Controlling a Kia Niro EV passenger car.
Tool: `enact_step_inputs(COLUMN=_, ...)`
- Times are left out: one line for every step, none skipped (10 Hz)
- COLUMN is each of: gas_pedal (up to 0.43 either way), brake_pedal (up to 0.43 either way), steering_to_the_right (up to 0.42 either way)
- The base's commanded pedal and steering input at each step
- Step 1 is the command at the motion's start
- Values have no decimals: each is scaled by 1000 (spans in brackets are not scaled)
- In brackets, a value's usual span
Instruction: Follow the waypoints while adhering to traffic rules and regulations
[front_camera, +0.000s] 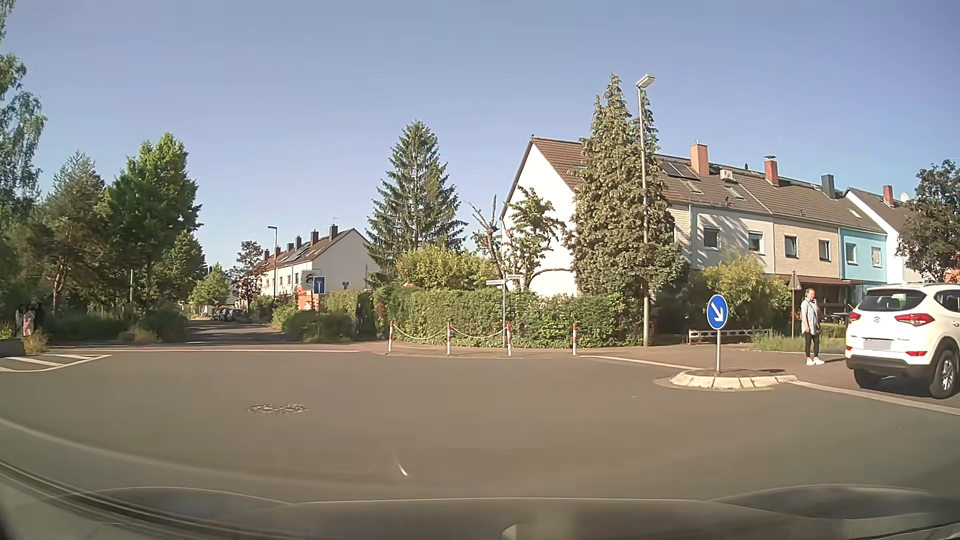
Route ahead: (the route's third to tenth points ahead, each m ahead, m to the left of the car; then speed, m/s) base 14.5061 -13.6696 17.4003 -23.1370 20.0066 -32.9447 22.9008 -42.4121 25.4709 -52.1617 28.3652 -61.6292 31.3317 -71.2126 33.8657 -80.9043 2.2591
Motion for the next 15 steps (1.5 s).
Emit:
enact_step_inputs(gas_pedal=0, brake_pedal=12, steering_to_the_right=295)
enact_step_inputs(gas_pedal=0, brake_pedal=49, steering_to_the_right=301)
enact_step_inputs(gas_pedal=0, brake_pedal=79, steering_to_the_right=305)
enact_step_inputs(gas_pedal=0, brake_pedal=98, steering_to_the_right=314)
enact_step_inputs(gas_pedal=0, brake_pedal=122, steering_to_the_right=318)
enact_step_inputs(gas_pedal=0, brake_pedal=140, steering_to_the_right=323)
enact_step_inputs(gas_pedal=0, brake_pedal=171, steering_to_the_right=334)
enact_step_inputs(gas_pedal=0, brake_pedal=189, steering_to_the_right=358)
enact_step_inputs(gas_pedal=0, brake_pedal=195, steering_to_the_right=383)
enact_step_inputs(gas_pedal=0, brake_pedal=195, steering_to_the_right=401)
enact_step_inputs(gas_pedal=0, brake_pedal=177, steering_to_the_right=403)
enact_step_inputs(gas_pedal=0, brake_pedal=116, steering_to_the_right=390)
enact_step_inputs(gas_pedal=0, brake_pedal=49, steering_to_the_right=376)
enact_step_inputs(gas_pedal=0, brake_pedal=0, steering_to_the_right=364)
enact_step_inputs(gas_pedal=0, brake_pedal=0, steering_to_the_right=359)
